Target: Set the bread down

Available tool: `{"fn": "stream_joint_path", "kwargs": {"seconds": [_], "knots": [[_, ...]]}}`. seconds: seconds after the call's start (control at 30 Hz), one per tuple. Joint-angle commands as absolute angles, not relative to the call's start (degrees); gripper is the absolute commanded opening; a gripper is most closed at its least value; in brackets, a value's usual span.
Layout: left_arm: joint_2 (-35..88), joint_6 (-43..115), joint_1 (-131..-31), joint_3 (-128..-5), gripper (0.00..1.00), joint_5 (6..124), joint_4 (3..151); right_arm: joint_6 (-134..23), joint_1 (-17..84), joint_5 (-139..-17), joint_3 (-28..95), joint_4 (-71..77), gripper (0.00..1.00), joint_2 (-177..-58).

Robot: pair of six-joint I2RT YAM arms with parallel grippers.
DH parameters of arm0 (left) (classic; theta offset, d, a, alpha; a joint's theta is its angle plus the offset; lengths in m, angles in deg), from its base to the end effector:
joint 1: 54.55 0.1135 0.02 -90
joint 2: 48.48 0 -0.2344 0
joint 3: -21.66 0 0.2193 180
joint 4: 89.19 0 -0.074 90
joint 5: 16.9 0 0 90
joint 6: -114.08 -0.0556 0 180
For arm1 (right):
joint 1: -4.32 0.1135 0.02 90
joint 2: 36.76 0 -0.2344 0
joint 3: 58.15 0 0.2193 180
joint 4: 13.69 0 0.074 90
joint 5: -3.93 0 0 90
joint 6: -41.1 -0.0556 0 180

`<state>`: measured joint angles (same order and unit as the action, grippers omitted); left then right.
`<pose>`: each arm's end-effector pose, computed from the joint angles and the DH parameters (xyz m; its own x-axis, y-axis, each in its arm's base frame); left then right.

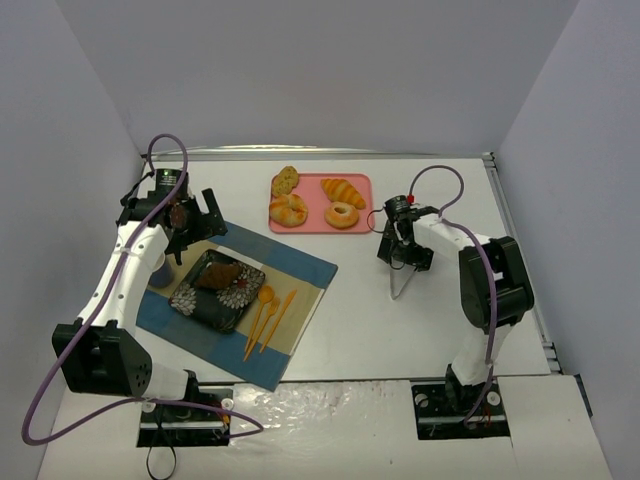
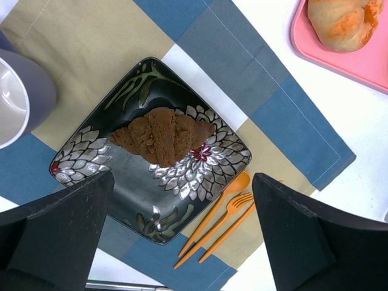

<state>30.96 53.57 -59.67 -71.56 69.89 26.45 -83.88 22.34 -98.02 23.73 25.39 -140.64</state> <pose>0.2709 -0.0274 0.2961 -0.7310 -0.4280 -0.5314 -0.2704 0.8968 -0.3502 0.3285 0.0947 0.1465 -0.8009 0.3293 -0.5001 0.3072 0.9429 0.1287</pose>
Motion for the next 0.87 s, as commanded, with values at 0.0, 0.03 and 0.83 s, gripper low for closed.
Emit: {"fn": "stream_joint_path", "kwargs": {"seconds": [0.0, 0.03, 0.83], "knots": [[29.7, 52.6, -59.4, -75.3, 0.97, 69.6, 27.9, -85.0, 21.9, -99.4, 24.7, 26.5, 0.92, -137.3], [29.6, 52.5, -59.4, -75.4, 0.97, 69.6, 27.8, -85.0, 21.9, -99.6, 25.2, 27.4, 0.96, -136.6], [29.3, 52.2, -62.9, -76.2, 0.97, 68.4, 27.3, -82.6, 35.7, -101.0, 45.0, 33.5, 1.0, -126.1]]}}
